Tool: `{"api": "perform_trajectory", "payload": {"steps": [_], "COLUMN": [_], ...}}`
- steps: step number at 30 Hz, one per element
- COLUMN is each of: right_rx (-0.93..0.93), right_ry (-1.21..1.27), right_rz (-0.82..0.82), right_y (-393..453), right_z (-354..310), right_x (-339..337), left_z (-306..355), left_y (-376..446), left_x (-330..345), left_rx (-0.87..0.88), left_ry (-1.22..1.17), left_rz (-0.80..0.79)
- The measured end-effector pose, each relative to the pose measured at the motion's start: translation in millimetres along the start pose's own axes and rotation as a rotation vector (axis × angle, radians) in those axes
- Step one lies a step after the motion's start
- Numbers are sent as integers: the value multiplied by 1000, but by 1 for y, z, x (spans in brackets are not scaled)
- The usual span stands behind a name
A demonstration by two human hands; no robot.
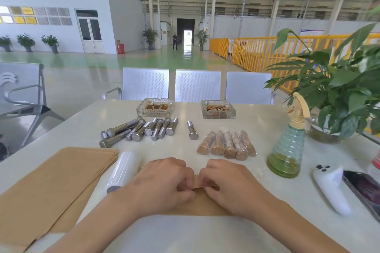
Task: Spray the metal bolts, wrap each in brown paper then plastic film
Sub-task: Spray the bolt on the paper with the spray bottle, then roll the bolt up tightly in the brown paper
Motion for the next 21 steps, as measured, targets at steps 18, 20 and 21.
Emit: {"api": "perform_trajectory", "payload": {"steps": [18,20,21], "right_rx": [30,9,-1], "right_ry": [-51,-43,-39], "right_rz": [-78,-86,-89], "right_y": [19,21,21], "right_z": [13,12,11], "right_x": [1,2,2], "left_z": [-10,-1,4], "left_y": [13,12,12], "left_x": [12,10,7], "left_rx": [-105,-82,-54], "left_ry": [91,153,165], "left_rz": [-45,-16,0]}}
Point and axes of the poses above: each hand's wrist, its own y-axis towards the middle knuckle, its own x-axis out of the palm, z = x × y, the point moved 9 cm from there along y, towards the middle knuckle, and after that the axes turned 1 degree about z, right-handed, at the moved point
